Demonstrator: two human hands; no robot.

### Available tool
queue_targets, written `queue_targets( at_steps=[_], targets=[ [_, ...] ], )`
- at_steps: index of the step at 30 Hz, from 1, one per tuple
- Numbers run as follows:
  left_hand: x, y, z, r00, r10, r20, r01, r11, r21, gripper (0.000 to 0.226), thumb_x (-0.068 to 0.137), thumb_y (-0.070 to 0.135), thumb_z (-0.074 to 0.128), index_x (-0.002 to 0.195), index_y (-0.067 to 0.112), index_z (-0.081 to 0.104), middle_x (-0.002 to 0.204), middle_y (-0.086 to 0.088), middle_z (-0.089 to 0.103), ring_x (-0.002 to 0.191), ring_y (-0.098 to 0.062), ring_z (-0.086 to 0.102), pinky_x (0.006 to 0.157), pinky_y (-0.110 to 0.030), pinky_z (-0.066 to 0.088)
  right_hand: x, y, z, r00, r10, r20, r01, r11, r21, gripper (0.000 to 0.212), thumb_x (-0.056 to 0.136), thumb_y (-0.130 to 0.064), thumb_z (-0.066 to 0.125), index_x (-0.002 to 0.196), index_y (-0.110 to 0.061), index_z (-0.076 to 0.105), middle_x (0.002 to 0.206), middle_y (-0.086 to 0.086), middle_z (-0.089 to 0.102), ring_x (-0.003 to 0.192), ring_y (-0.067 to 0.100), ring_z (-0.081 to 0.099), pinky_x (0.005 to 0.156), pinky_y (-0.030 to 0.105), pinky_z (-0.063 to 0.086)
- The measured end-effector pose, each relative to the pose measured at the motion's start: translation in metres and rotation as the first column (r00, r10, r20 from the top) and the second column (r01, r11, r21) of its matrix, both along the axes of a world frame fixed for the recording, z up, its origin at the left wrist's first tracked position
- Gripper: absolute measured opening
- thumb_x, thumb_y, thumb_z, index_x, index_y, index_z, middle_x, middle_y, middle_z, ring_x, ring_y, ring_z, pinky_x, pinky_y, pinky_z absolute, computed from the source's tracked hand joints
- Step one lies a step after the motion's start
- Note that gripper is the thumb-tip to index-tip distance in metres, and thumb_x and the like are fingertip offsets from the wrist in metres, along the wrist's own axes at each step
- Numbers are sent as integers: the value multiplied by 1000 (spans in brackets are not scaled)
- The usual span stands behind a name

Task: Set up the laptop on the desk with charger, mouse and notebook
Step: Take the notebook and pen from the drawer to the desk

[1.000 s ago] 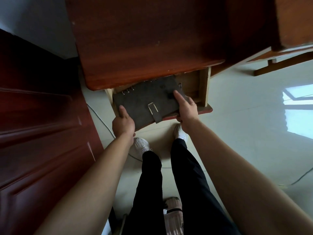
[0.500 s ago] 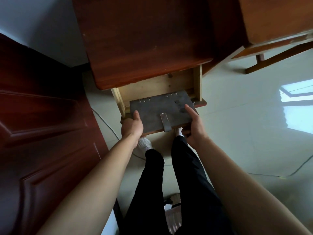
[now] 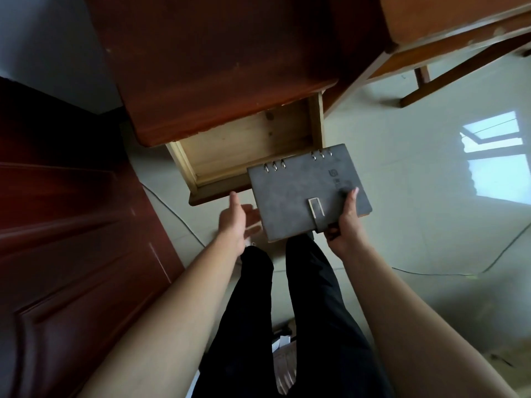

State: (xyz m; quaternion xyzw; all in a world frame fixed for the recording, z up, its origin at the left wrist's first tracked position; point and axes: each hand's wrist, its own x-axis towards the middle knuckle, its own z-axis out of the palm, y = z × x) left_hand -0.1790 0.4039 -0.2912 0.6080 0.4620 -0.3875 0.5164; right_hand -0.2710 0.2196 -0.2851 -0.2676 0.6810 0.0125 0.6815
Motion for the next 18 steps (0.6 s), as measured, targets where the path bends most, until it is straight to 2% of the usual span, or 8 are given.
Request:
queue_targets(
  at_steps=[3, 5, 8, 10, 11, 14, 18],
  targets=[
    [20, 11, -24, 977, 203, -61, -205, 978, -32, 34, 101, 38, 48, 109, 5, 49, 85, -16, 59, 73, -27, 61, 65, -40, 55, -9, -17, -13, 999, 38, -24, -38, 999, -18, 78, 80, -79, 55, 133, -22, 60, 124, -3, 71, 54, 5, 64, 38, 16, 43],
    [31, 13, -40, 961, 261, -95, -267, 962, -62, 37, 100, 38, 50, 118, 6, 45, 96, -17, 56, 88, -30, 60, 73, -42, 56, -14, -25, -19, 999, 27, -17, -27, 999, -31, 78, 80, -81, 53, 134, -24, 59, 124, -4, 72, 67, 7, 70, 44, 17, 48],
    [42, 2, -52, 938, 324, -124, -341, 928, -154, 49, 103, 34, 42, 138, -1, 35, 129, -21, 52, 119, -34, 54, 95, -44, 48, -21, -37, -26, 1000, -16, -6, 16, 999, -41, 75, 82, -83, 45, 133, -29, 58, 122, -7, 73, 94, 9, 72, 72, 26, 59],
    [47, -9, -55, 918, 389, -78, -397, 905, -154, 44, 106, 20, 33, 143, -3, 34, 141, -22, 46, 128, -33, 50, 99, -44, 44, -25, -44, -30, 999, -53, 5, 54, 998, -35, 71, 84, -83, 41, 130, -32, 61, 119, -9, 74, 101, 11, 73, 84, 30, 60],
    [48, -13, -56, 911, 410, -53, -413, 901, -133, 41, 105, 13, 29, 141, -3, 38, 136, -23, 51, 123, -33, 54, 96, -43, 46, -27, -47, -30, 998, -64, 16, 64, 998, -29, 70, 86, -82, 39, 129, -32, 62, 118, -10, 74, 103, 11, 73, 87, 31, 60],
    [49, -18, -46, 907, 421, 6, -419, 904, -87, 39, 100, 4, 31, 134, -1, 48, 98, -17, 62, 85, -26, 62, 80, -36, 53, -29, -53, -31, 995, -86, 50, 86, 996, -3, 71, 88, -81, 36, 131, -31, 63, 121, -8, 73, 106, 14, 72, 94, 37, 58],
    [51, -17, -24, 895, 447, 9, -443, 890, -108, 31, 99, 15, 43, 125, 2, 54, 87, -16, 64, 71, -24, 64, 52, -30, 58, -27, -53, -27, 990, -74, 119, 73, 997, 15, 76, 89, -82, 29, 132, -29, 63, 122, -5, 73, 114, 16, 69, 98, 40, 55]
  ],
)
